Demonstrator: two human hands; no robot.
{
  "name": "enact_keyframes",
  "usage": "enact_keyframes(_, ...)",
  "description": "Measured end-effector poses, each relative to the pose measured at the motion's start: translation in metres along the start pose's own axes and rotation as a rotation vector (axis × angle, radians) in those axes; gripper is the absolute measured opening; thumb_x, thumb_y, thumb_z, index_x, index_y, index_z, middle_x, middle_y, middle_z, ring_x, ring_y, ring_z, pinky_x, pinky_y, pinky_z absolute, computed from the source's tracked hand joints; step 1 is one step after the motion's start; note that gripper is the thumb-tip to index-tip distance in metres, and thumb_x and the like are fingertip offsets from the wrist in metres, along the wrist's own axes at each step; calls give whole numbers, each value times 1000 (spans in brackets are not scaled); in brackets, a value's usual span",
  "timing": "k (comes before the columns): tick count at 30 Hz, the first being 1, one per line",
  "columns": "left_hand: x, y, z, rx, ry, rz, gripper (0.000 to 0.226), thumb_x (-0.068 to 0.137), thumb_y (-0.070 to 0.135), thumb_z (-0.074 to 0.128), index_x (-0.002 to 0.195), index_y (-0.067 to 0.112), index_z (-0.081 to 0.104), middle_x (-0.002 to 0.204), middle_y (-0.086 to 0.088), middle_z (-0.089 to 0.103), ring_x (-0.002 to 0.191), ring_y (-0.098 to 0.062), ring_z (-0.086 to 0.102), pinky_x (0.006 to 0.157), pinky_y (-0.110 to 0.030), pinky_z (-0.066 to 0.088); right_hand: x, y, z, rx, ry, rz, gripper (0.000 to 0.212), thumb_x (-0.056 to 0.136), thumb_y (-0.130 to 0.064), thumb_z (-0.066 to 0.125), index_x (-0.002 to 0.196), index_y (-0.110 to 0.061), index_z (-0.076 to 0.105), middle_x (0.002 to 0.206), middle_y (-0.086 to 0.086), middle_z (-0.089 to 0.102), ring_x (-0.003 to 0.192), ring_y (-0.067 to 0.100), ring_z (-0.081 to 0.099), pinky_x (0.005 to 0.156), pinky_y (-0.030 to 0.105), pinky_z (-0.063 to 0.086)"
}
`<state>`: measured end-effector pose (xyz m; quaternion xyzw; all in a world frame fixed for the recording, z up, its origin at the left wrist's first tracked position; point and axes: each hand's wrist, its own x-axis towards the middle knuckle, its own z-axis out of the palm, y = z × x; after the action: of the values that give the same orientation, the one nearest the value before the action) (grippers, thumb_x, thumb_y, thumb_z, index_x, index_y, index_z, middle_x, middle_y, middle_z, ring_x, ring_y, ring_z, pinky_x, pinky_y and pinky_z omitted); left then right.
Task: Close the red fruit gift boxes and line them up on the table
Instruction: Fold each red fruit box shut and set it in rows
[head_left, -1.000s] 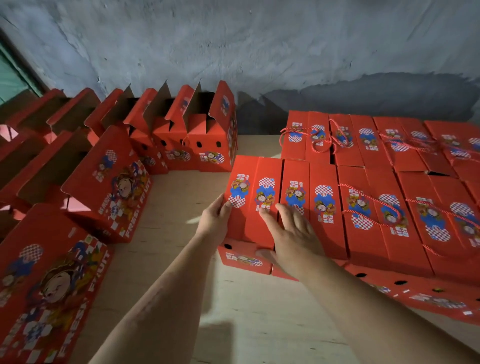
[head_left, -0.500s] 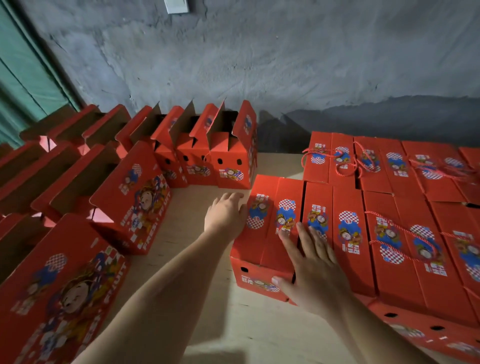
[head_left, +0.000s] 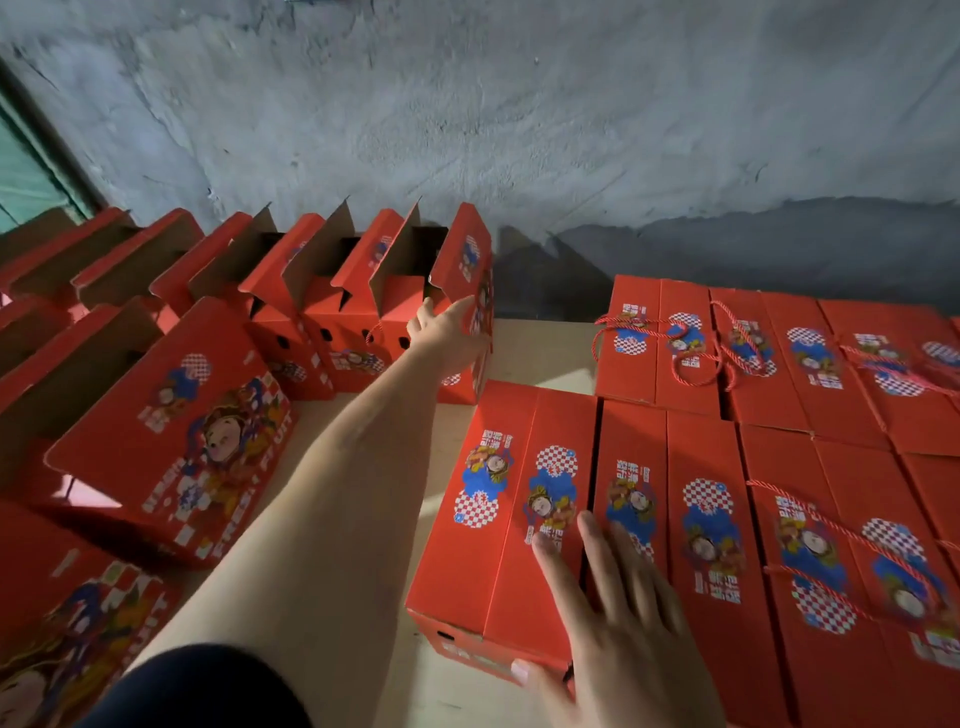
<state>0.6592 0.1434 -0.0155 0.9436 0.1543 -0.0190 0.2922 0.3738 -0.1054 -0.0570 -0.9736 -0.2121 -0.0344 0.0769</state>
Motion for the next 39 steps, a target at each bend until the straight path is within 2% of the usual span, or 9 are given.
enact_keyframes(2, 19, 5, 4, 17, -23, 17, 65, 98, 34, 58, 156, 48, 31, 167, -10, 15, 148, -40, 21, 117, -58, 34, 3, 1, 2, -19, -4, 6, 115, 52, -85, 71, 150, -29, 50, 154, 15, 49, 133, 40, 55, 105, 50, 34)
enact_keyframes(5, 40, 11, 8, -44, -11, 39, 48, 103, 31, 55, 150, 26, 47, 143, -12, 52, 126, -33, 53, 107, -48, 49, 7, 2, 5, -37, 16, 6, 109, 55, -89, 66, 146, -30, 56, 150, 14, 53, 128, 40, 60, 104, 50, 42)
enact_keyframes(10, 34, 2, 11, -150, 258, 72, 28, 95, 13, 59, 113, 17, 79, 114, -9, 75, 105, -31, 68, 89, -36, 58, 5, 3, 8, -61, 29, 2, 112, 55, -87, 69, 148, -28, 53, 152, 15, 51, 131, 40, 58, 104, 49, 36)
enact_keyframes(16, -5, -11, 14, -114, 328, 109, 50, 91, 1, 47, 125, 25, 74, 133, -2, 68, 116, -24, 65, 96, -34, 56, 3, 2, 1, -34, 3, 13, 116, 59, -87, 68, 156, -29, 41, 159, 14, 41, 140, 39, 48, 105, 54, 48)
enact_keyframes(20, -43, -26, 9, -10, 295, 137, 44, 92, 7, 50, 121, 29, 74, 127, -5, 68, 112, -28, 65, 92, -34, 52, -1, -2, -5, 12, -11, 37, 113, 68, -85, 61, 162, -35, 24, 167, 10, 26, 151, 35, 32, 116, 51, 36)
enact_keyframes(24, -90, -38, 1, 68, 258, 173, 39, 92, 10, 53, 117, 30, 75, 122, -5, 70, 106, -30, 67, 87, -37, 54, -2, 1, -4, 32, -59, 26, 106, 80, -85, 43, 159, -44, -14, 172, 5, -6, 158, 30, 0, 125, 48, 12)
enact_keyframes(27, -129, -50, -8, 224, 248, 191, 32, 96, 21, 55, 119, 37, 72, 122, 0, 68, 103, -27, 67, 76, -35, 51, 0, 2, -2, 15, -95, 22, 103, 83, -86, 37, 153, -46, -28, 170, 4, -19, 157, 30, -14, 125, 46, 0)
enact_keyframes(34, -237, -90, -21, 280, 186, 204, 27, 98, 31, 55, 115, 46, 71, 114, 8, 69, 97, -22, 68, 70, -30, 49, 3, 5, 0, 65, -105, 44, 102, 83, -81, 45, 155, -49, -21, 170, 1, -19, 156, 29, -16, 125, 49, 0)
enact_keyframes(39, -345, -110, -20, 221, 163, 177, 30, 88, 40, 49, 108, 47, 71, 101, 13, 72, 86, -18, 68, 64, -28, 48, -3, 3, -16, 39, -309, 67, 106, 89, -72, 50, 156, -39, -25, 164, 2, -35, 152, 26, -31, 123, 49, -16)
